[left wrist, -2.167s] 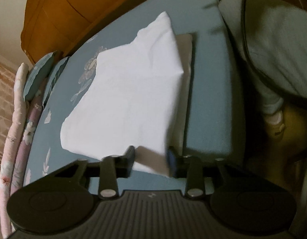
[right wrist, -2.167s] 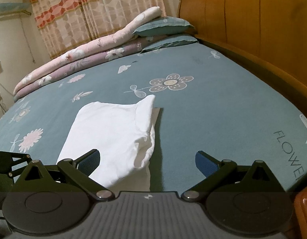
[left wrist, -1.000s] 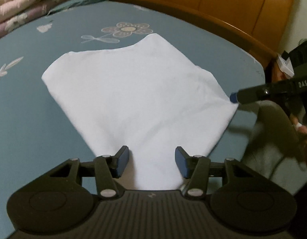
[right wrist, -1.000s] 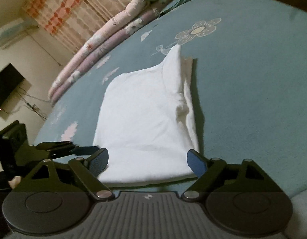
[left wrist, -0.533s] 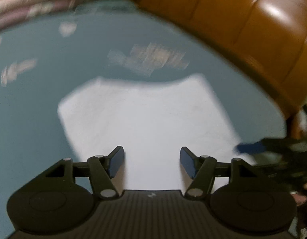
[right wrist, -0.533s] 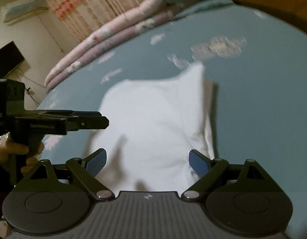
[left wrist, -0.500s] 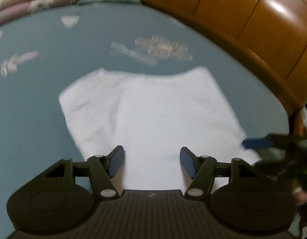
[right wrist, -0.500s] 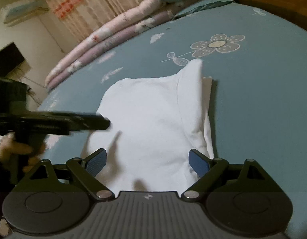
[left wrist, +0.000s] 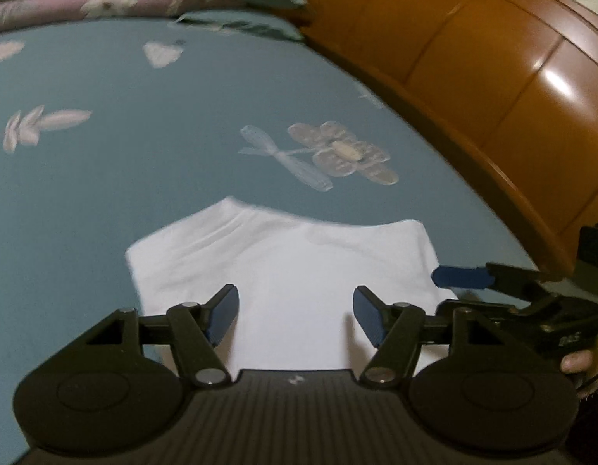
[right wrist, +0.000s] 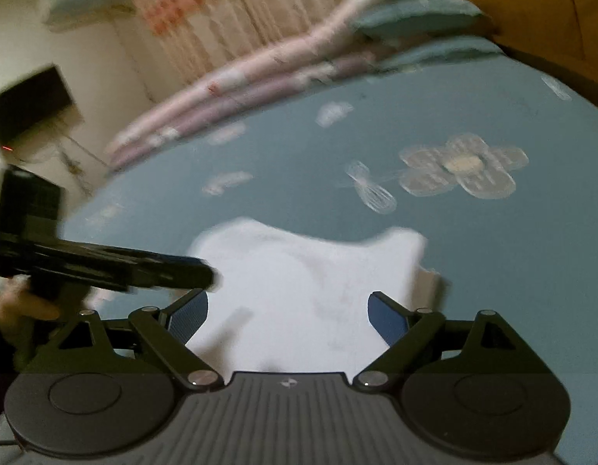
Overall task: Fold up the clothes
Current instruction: 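Press the folded shirt edge flat with both open grippers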
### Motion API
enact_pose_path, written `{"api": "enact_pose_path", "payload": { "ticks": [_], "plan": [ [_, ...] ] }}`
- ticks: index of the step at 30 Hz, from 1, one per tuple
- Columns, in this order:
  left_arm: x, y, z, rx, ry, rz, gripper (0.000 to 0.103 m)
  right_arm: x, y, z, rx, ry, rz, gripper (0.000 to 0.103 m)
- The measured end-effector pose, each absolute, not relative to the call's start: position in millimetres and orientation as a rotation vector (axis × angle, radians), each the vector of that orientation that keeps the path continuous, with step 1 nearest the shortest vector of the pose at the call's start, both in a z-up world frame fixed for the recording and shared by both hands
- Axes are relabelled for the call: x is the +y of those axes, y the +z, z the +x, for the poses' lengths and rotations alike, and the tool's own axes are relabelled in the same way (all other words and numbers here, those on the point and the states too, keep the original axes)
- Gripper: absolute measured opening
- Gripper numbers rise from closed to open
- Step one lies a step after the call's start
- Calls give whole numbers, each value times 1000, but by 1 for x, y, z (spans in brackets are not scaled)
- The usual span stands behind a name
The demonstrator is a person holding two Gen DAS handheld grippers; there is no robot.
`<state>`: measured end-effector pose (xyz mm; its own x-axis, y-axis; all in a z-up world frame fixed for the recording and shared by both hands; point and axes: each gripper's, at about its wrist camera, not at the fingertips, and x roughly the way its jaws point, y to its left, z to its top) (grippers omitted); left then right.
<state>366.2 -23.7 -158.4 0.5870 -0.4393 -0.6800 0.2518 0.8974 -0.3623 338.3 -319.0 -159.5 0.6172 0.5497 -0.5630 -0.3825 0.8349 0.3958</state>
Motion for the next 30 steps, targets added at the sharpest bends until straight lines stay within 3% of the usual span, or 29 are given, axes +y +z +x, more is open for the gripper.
{"api": "enact_pose_path", "payload": {
  "ticks": [12,17,30],
  "plan": [
    [-22,-141,388,752,-414,-220,68,-322,-153,351,656,539,244,90],
    [-22,-164,414,816,-368,-212,67,-319,-170,365,705,502,271,90],
    [-34,-142,416,786,-452,-264,71,-329,-148,298,655,473,350,96]
  ]
}}
